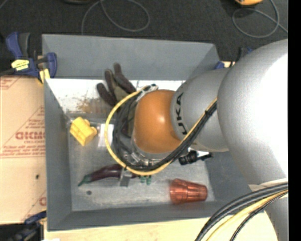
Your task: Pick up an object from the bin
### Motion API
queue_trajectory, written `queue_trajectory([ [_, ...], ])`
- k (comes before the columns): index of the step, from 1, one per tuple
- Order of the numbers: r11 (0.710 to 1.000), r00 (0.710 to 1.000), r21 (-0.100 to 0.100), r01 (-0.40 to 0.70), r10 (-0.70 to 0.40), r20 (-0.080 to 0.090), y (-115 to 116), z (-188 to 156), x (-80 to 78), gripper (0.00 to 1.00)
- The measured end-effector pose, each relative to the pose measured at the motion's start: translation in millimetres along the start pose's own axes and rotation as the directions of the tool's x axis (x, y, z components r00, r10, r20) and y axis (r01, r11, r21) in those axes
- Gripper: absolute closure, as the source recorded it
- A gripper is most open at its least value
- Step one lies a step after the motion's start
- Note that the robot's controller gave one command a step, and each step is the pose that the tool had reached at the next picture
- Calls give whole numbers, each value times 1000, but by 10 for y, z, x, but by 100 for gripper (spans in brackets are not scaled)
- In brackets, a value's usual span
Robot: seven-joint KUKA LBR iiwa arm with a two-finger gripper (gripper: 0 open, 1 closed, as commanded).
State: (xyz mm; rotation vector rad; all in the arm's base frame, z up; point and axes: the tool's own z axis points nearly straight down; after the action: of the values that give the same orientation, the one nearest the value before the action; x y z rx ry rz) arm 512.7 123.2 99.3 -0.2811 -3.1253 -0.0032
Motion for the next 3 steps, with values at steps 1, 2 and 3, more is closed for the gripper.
queue_trajectory([
  [1,1000,1000,-2,0,0,5,6,-116,-16,100],
  [2,1000,1000,-2,0,0,6,6,-192,-17,100],
  [3,1000,1000,-2,-1,1,5,3,-305,-15,100],
])
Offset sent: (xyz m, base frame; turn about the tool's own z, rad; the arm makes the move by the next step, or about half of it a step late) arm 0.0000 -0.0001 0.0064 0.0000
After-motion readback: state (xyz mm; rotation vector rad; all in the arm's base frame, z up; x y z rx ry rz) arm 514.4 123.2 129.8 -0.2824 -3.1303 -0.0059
